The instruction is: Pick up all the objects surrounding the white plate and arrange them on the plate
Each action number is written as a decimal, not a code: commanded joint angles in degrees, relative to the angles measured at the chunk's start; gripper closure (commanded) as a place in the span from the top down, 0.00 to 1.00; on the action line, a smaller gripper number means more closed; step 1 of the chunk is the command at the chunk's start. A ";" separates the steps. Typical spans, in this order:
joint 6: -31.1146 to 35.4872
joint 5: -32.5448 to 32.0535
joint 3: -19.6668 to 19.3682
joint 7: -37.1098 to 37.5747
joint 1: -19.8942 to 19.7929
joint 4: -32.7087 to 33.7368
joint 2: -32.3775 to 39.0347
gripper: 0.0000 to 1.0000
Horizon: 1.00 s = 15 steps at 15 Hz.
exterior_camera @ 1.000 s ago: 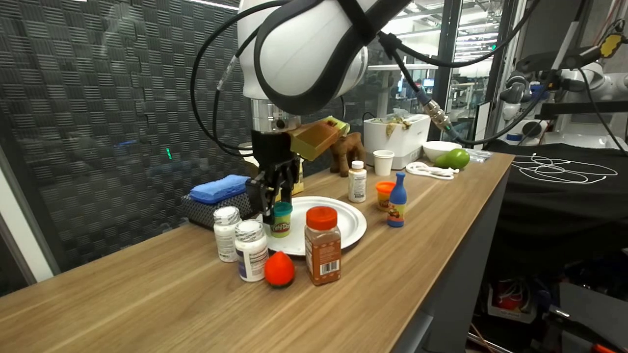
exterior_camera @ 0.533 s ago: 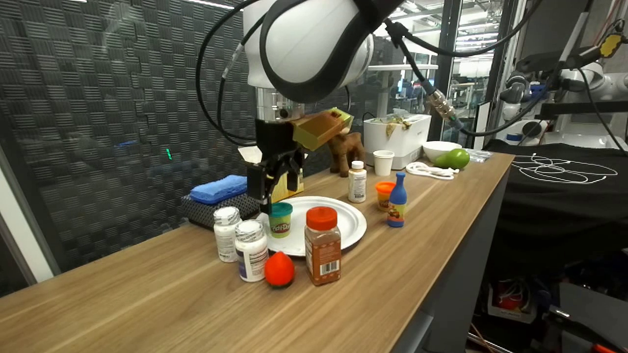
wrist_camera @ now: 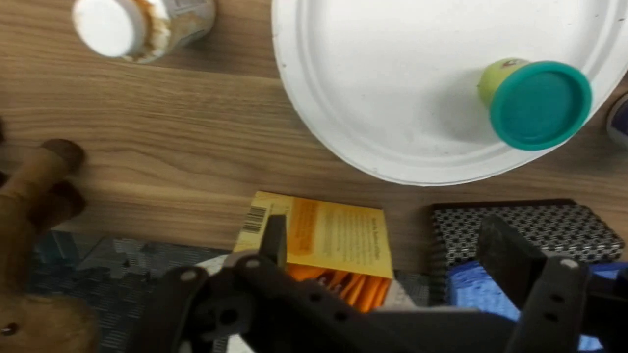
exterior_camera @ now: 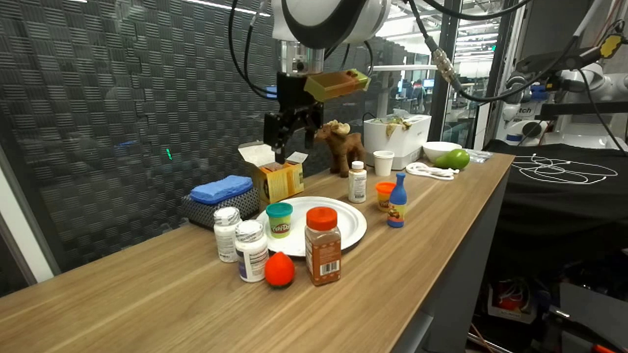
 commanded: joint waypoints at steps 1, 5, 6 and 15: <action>-4.70 2.28 -1.93 1.77 -3.13 1.81 -0.98 1.00; -9.06 6.51 -3.41 0.84 -7.20 2.13 -0.75 1.00; -9.66 7.14 -3.72 1.20 -7.90 2.01 -0.83 1.00; -14.84 11.84 -3.78 0.49 -10.25 1.87 -0.05 1.00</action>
